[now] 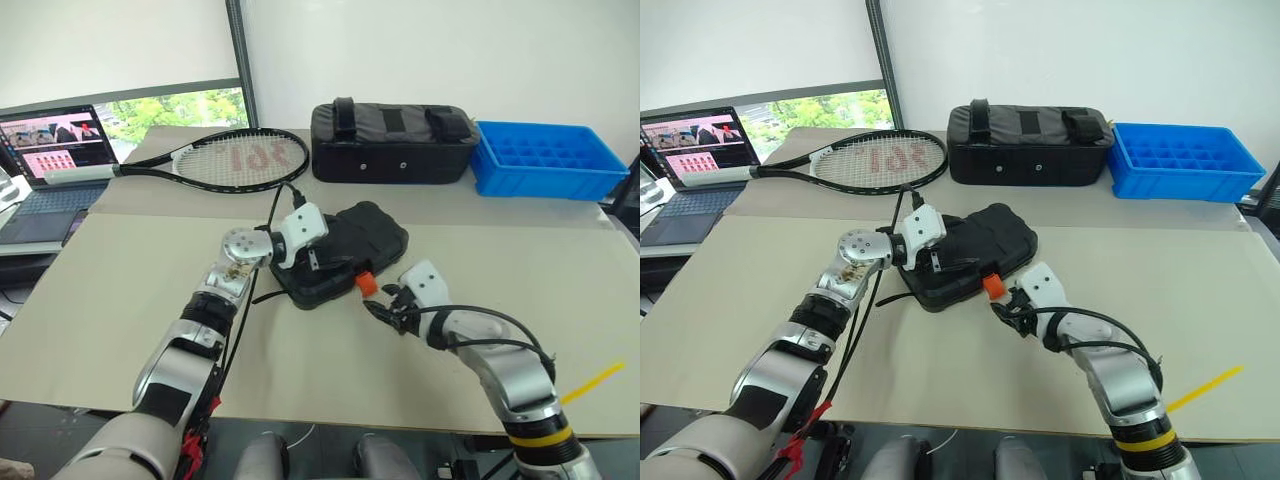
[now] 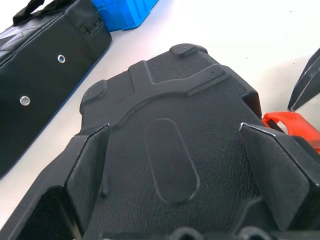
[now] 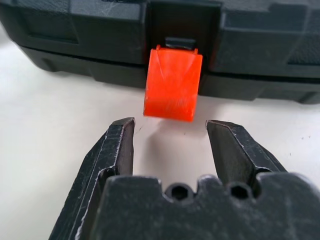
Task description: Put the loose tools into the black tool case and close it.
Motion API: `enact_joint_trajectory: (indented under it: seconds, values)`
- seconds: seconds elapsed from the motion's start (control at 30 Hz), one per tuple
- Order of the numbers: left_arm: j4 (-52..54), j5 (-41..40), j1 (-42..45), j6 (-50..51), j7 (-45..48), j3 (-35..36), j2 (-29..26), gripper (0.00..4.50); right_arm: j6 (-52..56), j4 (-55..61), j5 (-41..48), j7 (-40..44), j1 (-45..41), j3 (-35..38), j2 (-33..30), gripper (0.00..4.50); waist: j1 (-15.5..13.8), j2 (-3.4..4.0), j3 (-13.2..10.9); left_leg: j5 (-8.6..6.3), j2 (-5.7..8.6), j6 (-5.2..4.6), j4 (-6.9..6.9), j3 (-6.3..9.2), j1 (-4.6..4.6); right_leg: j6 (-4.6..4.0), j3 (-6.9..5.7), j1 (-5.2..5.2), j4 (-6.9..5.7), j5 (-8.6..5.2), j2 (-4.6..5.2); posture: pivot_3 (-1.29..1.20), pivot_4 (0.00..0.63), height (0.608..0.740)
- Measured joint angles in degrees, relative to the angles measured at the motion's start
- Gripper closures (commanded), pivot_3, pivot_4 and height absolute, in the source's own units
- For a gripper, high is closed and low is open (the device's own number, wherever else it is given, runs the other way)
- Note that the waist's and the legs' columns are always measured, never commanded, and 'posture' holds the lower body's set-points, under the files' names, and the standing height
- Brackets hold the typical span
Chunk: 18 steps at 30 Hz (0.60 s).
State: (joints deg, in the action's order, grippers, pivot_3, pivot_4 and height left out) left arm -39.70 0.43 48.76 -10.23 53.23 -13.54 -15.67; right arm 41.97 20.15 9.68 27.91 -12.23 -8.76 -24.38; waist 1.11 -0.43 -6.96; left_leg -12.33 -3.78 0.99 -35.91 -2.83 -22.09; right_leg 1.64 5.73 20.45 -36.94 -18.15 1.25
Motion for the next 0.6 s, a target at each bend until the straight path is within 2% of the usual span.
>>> enact_joint_trajectory:
  seconds: [0.07,0.13,0.17,0.6]
  values:
    - [-0.1,0.0,0.1,0.0,0.0,0.0,0.1,0.00,0.0,-0.6,-0.1,-1.0,-1.1,0.0,0.9,2.46,0.0,0.00,0.0,0.00,0.00,0.00,-0.01,0.00,-0.01,0.00,0.00,0.00,0.00,0.00,0.00,0.00,0.150,0.708]
    - [-0.1,0.0,0.1,0.1,-0.1,0.1,0.2,0.00,0.1,-0.7,-0.3,-1.2,-1.8,-0.1,1.3,3.22,-0.1,0.00,0.0,0.00,0.00,0.00,0.00,0.01,-0.02,0.00,-0.01,0.00,0.02,0.00,0.00,0.00,0.150,0.708]
    - [-0.1,0.0,0.1,0.1,-0.1,0.1,0.2,0.00,0.1,-0.8,-0.4,-1.5,-1.8,0.0,1.3,3.33,-0.1,0.00,0.0,0.00,0.01,0.00,0.00,0.02,-0.04,0.00,-0.01,0.00,0.03,0.00,0.01,0.00,0.150,0.708]
    - [-0.2,0.0,-0.3,0.1,-0.6,0.7,0.1,0.00,-1.7,-2.2,-0.6,-2.9,-1.8,0.0,3.3,3.33,0.3,0.00,0.0,0.00,0.00,0.00,0.00,0.03,-0.02,0.01,-0.01,0.01,0.00,0.00,-0.01,0.00,0.150,0.708]
